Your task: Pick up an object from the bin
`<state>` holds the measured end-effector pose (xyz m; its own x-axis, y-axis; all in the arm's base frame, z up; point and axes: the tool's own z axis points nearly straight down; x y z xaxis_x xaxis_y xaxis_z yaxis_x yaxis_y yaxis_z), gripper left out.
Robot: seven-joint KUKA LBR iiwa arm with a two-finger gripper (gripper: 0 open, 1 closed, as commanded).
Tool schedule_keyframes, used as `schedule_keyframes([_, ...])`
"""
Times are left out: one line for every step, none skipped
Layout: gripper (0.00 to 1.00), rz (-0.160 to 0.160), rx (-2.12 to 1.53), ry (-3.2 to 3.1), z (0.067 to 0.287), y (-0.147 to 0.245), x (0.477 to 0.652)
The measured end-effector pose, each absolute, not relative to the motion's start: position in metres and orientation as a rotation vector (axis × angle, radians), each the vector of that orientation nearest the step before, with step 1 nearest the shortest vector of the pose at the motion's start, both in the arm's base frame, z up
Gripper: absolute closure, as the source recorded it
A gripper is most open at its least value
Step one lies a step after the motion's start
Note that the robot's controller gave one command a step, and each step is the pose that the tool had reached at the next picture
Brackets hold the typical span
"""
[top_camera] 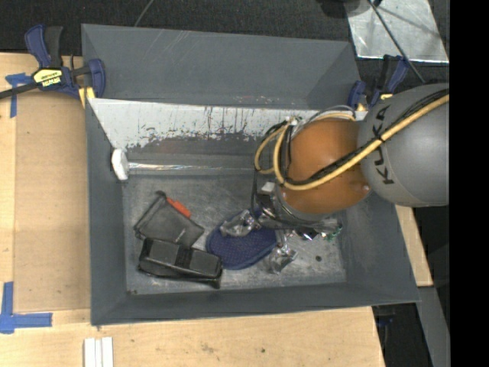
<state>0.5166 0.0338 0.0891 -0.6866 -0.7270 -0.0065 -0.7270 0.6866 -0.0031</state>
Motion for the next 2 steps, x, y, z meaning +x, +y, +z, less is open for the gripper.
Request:
schedule_keyframes([1.00, 0.000, -1.232, 2.865, 0.093, 0.037, 0.520])
schedule_keyframes([1.00, -0.007, -1.303, 2.847, 0.225, 0.021, 0.530])
